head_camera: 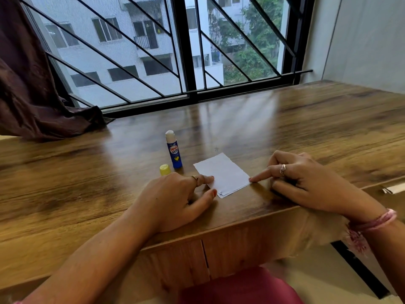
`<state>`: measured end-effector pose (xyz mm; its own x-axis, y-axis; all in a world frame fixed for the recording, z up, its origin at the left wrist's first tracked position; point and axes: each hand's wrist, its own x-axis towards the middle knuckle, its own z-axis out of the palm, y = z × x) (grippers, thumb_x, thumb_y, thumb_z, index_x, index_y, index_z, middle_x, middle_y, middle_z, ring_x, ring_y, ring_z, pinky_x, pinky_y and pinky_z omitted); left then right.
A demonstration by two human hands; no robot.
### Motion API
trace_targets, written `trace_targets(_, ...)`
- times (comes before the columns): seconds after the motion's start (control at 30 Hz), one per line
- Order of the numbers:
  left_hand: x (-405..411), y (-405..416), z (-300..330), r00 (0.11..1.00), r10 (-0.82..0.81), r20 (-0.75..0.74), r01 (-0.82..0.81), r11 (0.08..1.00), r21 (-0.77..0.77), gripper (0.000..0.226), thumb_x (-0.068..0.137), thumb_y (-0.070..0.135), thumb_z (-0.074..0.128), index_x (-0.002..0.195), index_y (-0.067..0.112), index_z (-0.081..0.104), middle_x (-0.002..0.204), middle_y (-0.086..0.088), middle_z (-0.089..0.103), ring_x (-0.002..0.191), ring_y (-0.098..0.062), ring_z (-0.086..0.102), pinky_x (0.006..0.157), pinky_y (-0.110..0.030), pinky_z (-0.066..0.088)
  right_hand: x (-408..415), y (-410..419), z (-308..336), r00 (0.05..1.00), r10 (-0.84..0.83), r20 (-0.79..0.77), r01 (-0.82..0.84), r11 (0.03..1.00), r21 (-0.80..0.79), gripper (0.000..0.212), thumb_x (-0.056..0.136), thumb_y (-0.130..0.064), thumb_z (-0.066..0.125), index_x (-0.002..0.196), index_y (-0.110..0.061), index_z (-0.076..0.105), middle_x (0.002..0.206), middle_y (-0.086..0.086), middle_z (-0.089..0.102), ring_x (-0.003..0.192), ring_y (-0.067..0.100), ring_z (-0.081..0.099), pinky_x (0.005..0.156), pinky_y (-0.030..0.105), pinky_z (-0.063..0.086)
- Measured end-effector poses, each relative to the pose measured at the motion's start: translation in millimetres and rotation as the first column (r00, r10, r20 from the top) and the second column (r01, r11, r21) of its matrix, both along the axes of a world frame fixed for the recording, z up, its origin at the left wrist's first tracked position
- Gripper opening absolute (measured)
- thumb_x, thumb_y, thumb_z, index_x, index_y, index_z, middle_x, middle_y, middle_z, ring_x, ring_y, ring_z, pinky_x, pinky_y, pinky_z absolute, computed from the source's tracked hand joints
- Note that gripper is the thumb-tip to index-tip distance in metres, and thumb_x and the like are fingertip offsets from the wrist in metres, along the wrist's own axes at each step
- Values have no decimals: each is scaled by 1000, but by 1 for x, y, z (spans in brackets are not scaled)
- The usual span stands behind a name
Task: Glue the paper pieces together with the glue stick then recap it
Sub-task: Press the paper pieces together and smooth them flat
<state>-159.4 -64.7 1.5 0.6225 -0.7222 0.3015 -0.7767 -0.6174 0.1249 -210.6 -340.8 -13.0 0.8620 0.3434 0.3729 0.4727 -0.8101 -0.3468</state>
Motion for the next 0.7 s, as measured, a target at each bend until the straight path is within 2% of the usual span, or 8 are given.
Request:
trace_targets(0.07, 0, 0, -1, 1000, 10, 1, -10, 1000, 4, 55, 87, 60, 28, 128, 33, 54, 42, 10, 44, 46, -2, 51, 47, -13, 31, -2, 0, 1, 999, 45, -12, -45, 999, -8, 35, 88, -38, 41, 112, -50, 63, 91, -22, 50, 78, 4, 57, 77, 32, 44)
trace_targets(0.23, 4, 1, -2, 1000, 18, 6, -18, 1000, 17, 45, 93, 51, 33, 131, 35, 50, 56, 6, 60, 46, -4, 51, 47, -12, 29, -4, 2, 4, 993, 111, -47, -118, 979, -164, 40, 91, -39, 37, 123, -59, 49, 95, -24, 44, 86, -4, 49, 85, 40, 40)
trace_targets(0.33, 4, 1, -2, 999, 29, 14, -29, 1000, -1, 46, 94, 46, 35, 139, 38, 37, 47, 9, 47, 46, -4, 48, 47, -12, 26, -3, 4, 4, 991, 113, -74, -126, 969, -212, 43, 93, -41, 28, 130, -62, 37, 95, -26, 41, 87, -6, 47, 86, 38, 38)
trace_targets(0.43, 2, 1, -1, 1000, 15, 12, -15, 1000, -19, 51, 95, 44, 33, 145, 40, 22, 49, 9, 47, 47, -5, 48, 48, -14, 31, -1, 3, 2, 994, 77, -83, -87, 989, -118, 44, 94, -45, 25, 135, -56, 33, 95, -31, 42, 91, -8, 48, 84, 28, 33)
trace_targets(0.5, -1, 2, 2, 999, -37, 16, 37, 999, 6, 51, 94, 42, 31, 145, 38, 25, 50, 8, 48, 46, -4, 46, 48, -15, 32, 1, 2, 1, 996, 41, -84, -48, 995, -89, 44, 92, -49, 24, 134, -55, 36, 97, -33, 43, 96, -10, 47, 88, 29, 31)
trace_targets(0.57, -5, 1, 6, 993, -120, 18, 119, 991, 62, 48, 92, 37, 35, 140, 34, 37, 46, 9, 44, 42, -3, 42, 46, -13, 28, 1, 3, 0, 996, 17, -90, -29, 991, -134, 42, 92, -49, 25, 132, -57, 36, 98, -35, 40, 99, -11, 45, 91, 30, 28)
trace_targets(0.7, -8, 0, 10, 972, -235, 1, 233, 963, 139, 43, 90, 34, 36, 131, 32, 51, 45, 7, 47, 40, -6, 44, 42, -10, 25, 0, 8, 5, 993, 5, -116, -26, 982, -188, 41, 90, -48, 27, 127, -65, 36, 95, -29, 39, 97, -11, 42, 94, 35, 29)
